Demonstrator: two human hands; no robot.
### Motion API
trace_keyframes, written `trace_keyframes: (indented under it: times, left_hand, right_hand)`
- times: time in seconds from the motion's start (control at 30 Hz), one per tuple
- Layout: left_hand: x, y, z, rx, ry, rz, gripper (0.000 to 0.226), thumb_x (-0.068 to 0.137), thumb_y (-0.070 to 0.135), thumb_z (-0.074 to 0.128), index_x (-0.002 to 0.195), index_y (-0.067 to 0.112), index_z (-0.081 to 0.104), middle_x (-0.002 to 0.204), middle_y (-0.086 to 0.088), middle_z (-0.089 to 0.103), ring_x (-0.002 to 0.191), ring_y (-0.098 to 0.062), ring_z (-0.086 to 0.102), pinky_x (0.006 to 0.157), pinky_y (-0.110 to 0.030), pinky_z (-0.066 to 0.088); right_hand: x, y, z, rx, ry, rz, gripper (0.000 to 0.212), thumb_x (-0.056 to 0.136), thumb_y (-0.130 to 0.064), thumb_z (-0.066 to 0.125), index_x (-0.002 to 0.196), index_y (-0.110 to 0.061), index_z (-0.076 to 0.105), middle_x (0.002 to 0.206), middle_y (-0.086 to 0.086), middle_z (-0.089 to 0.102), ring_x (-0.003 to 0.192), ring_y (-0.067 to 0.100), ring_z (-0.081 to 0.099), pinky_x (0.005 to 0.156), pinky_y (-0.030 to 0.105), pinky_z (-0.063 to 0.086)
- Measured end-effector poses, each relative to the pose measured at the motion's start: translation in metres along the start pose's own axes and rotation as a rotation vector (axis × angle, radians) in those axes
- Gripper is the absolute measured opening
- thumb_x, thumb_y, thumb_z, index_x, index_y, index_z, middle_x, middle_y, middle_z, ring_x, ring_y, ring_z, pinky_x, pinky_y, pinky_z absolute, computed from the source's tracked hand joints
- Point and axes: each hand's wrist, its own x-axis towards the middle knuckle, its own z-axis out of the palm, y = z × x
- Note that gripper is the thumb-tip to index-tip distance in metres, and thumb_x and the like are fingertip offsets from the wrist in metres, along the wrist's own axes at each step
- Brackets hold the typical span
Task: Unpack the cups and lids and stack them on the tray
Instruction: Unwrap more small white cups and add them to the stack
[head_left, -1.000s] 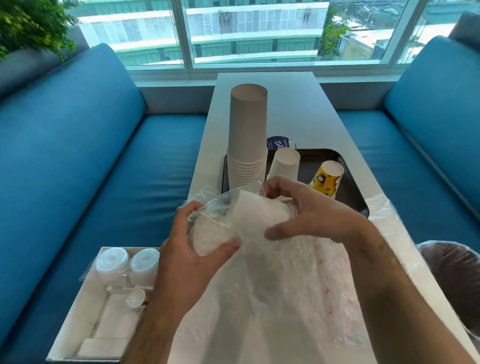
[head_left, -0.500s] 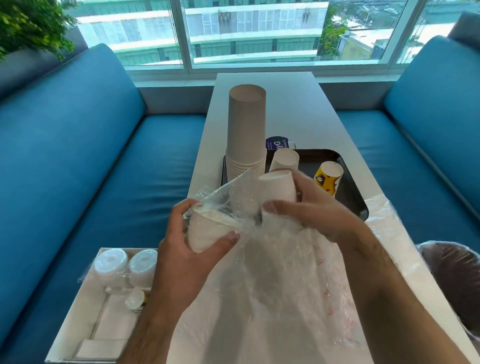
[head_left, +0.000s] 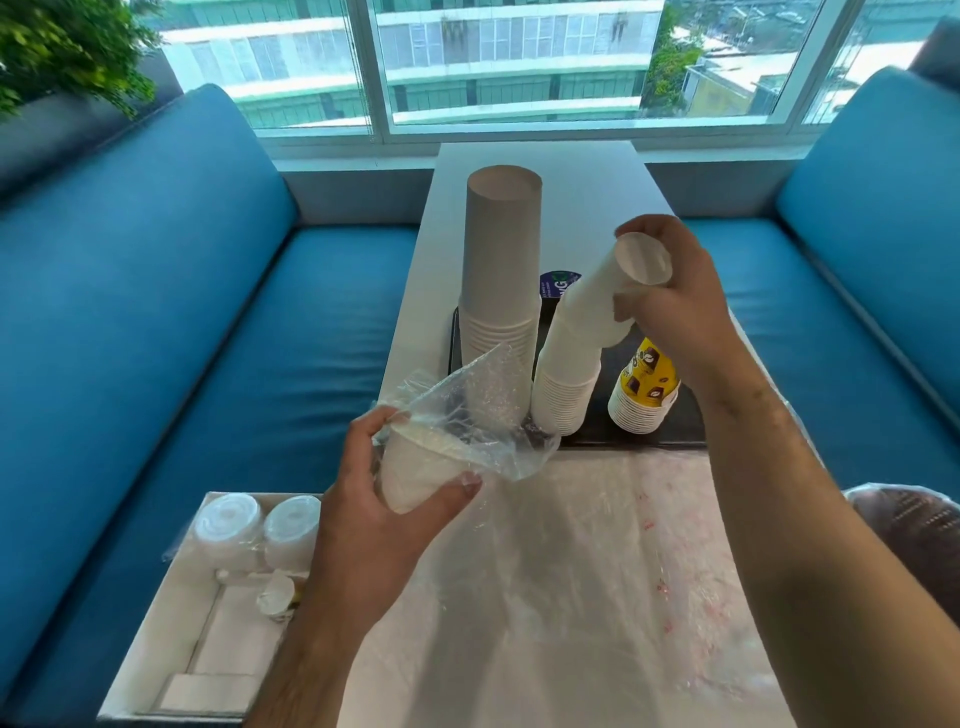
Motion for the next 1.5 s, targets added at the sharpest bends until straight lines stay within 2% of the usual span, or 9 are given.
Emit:
trace_keyframes:
  times: [0.17,0.43,0.57,0.77,0.93,1.0,1.1,1.27,1.5]
  left_hand:
    - [-0.002,0.003,0.002,-0.004,-0.013,-0.002,0.071,0.051,0.050,0.081,0.112,0.055,0.044,0.105,0.025,0.060,0.086,0.015,0.060,0.062,-0.003,0.046]
    - [-0.002,-0.003,0.000,0.003,-0.013,-0.004,0.072,0.052,0.051,0.082,0.114,0.054,0.046,0.098,0.031,0.064,0.089,0.009,0.063,0.065,-0.005,0.047]
    - [-0.002,0.000,0.000,0.030,-0.020,-0.002,0.071,0.052,0.051,0.081,0.113,0.054,0.045,0.093,0.047,0.056,0.088,0.015,0.060,0.064,-0.004,0.046]
    - [0.000,-0.005,0.001,0.045,-0.020,-0.006,0.080,0.047,0.057,0.082,0.120,0.049,0.051,0.102,0.042,0.060,0.094,0.013,0.061,0.071,-0.009,0.049]
    - [0.003,-0.006,0.002,0.047,0.008,-0.042,0.076,0.044,0.062,0.082,0.113,0.039,0.059,0.100,0.029,0.067,0.090,0.006,0.064,0.075,-0.021,0.050]
    - [0.005,-0.005,0.002,0.048,0.017,-0.044,0.068,0.046,0.061,0.082,0.106,0.037,0.061,0.096,0.028,0.068,0.085,0.005,0.065,0.072,-0.024,0.051]
    - [0.007,-0.003,0.003,0.055,0.044,-0.019,0.068,0.049,0.062,0.082,0.109,0.036,0.062,0.096,0.027,0.068,0.087,0.005,0.065,0.075,-0.026,0.053]
    - [0.007,-0.003,0.009,0.115,0.015,0.005,0.077,0.049,0.079,0.081,0.118,0.058,0.055,0.105,0.030,0.067,0.099,0.000,0.065,0.085,-0.032,0.057]
    - [0.001,0.008,0.013,0.148,-0.066,0.028,0.060,0.055,0.068,0.072,0.108,0.068,0.045,0.097,0.050,0.056,0.096,0.025,0.053,0.071,-0.004,0.045]
  right_hand:
    - [0.014,0.007,0.010,-0.135,-0.043,-0.060,0.063,0.064,0.012,0.062,0.117,-0.024,0.061,0.113,-0.009,0.055,0.106,0.016,0.048,0.082,0.020,0.046]
    - [0.025,0.025,0.026,-0.184,-0.117,-0.042,0.067,0.067,0.018,0.055,0.108,-0.035,0.065,0.117,-0.006,0.057,0.104,0.014,0.050,0.070,0.011,0.039]
    - [0.021,0.034,0.033,-0.207,-0.163,0.000,0.064,0.071,0.017,0.051,0.109,-0.032,0.068,0.116,-0.008,0.054,0.106,0.015,0.049,0.084,0.024,0.043]
    - [0.016,0.049,0.040,-0.233,-0.219,0.007,0.072,0.069,0.018,0.054,0.118,-0.034,0.064,0.128,-0.009,0.046,0.117,0.020,0.046,0.100,0.035,0.048]
    - [0.002,0.031,0.033,-0.265,0.044,-0.135,0.057,0.067,0.015,0.063,0.108,-0.025,0.061,0.126,0.001,0.053,0.117,0.021,0.051,0.094,0.038,0.050]
    - [-0.010,0.015,0.027,-0.124,-0.075,-0.130,0.043,0.072,0.014,0.056,0.088,-0.025,0.063,0.101,-0.005,0.065,0.094,0.014,0.062,0.077,0.028,0.050]
    - [-0.029,-0.004,0.016,0.008,-0.535,-0.029,0.035,0.079,0.013,0.054,0.077,-0.017,0.072,0.075,-0.009,0.070,0.073,0.011,0.065,0.074,0.024,0.048]
    - [-0.050,-0.017,0.021,0.038,-0.818,-0.071,0.018,0.091,0.005,0.065,0.101,-0.004,0.078,0.099,0.003,0.077,0.092,0.014,0.071,0.093,0.029,0.057]
    - [-0.057,-0.023,0.020,0.007,-0.955,-0.033,0.020,0.092,-0.014,0.071,0.111,-0.011,0.077,0.105,0.000,0.077,0.096,0.019,0.071,0.093,0.032,0.058]
